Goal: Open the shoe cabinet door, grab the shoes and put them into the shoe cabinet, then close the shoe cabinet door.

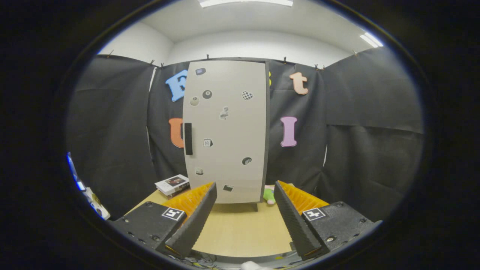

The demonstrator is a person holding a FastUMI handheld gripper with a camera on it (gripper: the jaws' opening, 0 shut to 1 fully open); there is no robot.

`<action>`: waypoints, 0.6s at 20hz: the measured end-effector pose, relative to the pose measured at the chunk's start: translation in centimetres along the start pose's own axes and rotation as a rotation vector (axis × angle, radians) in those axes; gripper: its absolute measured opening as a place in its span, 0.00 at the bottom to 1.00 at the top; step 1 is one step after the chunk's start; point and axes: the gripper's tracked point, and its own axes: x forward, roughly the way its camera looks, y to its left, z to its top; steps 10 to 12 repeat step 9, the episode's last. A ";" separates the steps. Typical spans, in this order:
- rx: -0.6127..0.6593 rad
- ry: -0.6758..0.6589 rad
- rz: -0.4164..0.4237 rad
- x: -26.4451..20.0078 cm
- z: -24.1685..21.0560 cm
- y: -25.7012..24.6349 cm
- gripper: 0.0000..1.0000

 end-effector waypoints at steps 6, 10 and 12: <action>-0.008 -0.007 -0.004 0.2 0.2 0.0 1.00; -0.010 -0.015 -0.016 0.1 0.4 -0.3 1.00; -0.010 -0.015 -0.016 0.1 0.4 -0.3 1.00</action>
